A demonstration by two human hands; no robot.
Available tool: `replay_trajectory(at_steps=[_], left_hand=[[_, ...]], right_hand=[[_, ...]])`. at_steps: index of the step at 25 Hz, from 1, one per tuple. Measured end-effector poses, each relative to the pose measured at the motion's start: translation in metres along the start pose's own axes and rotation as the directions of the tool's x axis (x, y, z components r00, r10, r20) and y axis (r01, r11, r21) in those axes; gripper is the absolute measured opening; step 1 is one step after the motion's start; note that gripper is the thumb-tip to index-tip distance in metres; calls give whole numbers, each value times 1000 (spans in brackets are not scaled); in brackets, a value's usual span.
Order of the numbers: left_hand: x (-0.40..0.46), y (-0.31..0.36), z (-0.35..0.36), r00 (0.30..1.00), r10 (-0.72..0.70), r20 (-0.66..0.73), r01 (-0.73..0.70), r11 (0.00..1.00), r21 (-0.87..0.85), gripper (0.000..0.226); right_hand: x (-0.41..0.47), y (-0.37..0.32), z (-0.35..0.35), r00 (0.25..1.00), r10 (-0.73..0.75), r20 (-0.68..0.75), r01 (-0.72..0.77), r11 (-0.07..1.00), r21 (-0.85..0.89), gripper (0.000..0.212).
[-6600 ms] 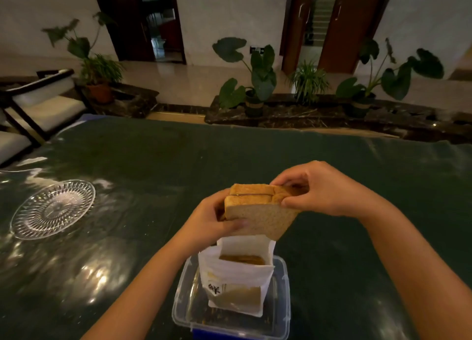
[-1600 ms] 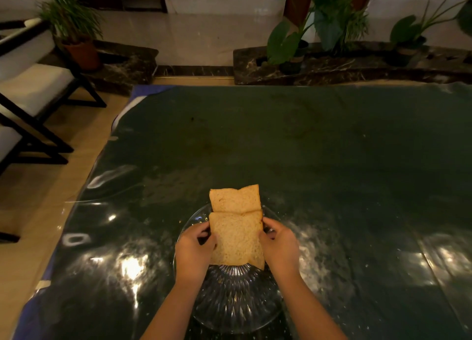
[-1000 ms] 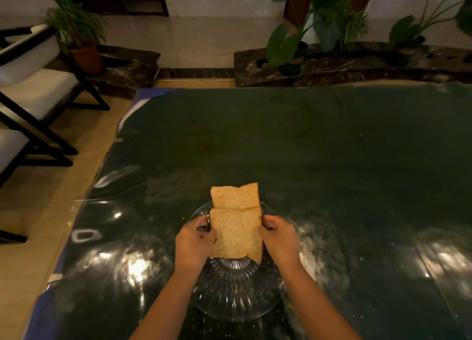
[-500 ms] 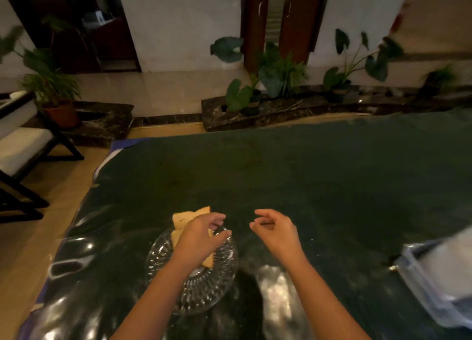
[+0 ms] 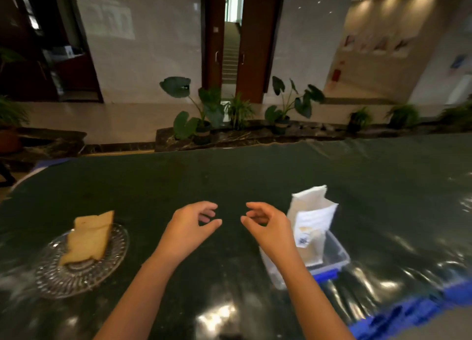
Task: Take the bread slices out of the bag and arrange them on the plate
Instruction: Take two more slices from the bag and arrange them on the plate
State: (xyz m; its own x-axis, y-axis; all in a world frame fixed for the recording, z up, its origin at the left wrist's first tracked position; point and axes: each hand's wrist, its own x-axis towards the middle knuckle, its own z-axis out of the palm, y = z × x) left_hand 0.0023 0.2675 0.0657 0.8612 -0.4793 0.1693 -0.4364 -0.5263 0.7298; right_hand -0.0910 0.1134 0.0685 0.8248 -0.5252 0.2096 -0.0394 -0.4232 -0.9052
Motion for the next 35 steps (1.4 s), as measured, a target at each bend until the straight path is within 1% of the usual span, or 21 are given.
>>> replay_trajectory(at_steps=[2,5,8,12,14,17,22,25,28,31,33,35], left_hand=[[-5,28,21,1000,0,-18,0,1000,-28,39],[-6,60,47,1000,19,-3,-19,999,-40,40],[0,81,66,999,45,14,-45,999,-22,42],[19,89,102,996,67,65,-66,998,-24,41],[38,90,119,994,41,97,-38,999,-33,42],[61,94,138,994,-44,105,47,998,-29,42],[95,103,170,990,-103,92,102,995,17,38],[107,107,191,982,-178,58,175,983,50,32],[112,113,212,959,-280,-38,282,954,104,27],[114,125,229,905,-413,-103,425,883,198,25],[116,133,241,865,-478,-152,502,830,245,26],[118,140,250,831,-518,-202,556,788,264,25]], right_hand=[[-5,8,-41,1000,-8,-6,8,1000,-3,27],[0,20,-90,998,-16,55,19,997,-70,31],[17,36,-123,996,-37,84,45,995,-94,35],[44,70,-154,997,-21,78,28,995,-92,36],[57,88,-169,998,17,55,-14,998,-61,36],[78,108,-188,996,75,50,-72,995,-63,35],[120,138,-200,991,53,127,-37,992,-122,34],[144,151,-199,972,-7,237,46,986,-162,34],[173,161,-203,917,-82,390,153,976,-156,34],[198,171,-210,837,-154,524,264,954,-142,29],[212,179,-214,757,-200,622,378,911,-166,23],[223,184,-215,637,-239,733,525,831,-185,23]])
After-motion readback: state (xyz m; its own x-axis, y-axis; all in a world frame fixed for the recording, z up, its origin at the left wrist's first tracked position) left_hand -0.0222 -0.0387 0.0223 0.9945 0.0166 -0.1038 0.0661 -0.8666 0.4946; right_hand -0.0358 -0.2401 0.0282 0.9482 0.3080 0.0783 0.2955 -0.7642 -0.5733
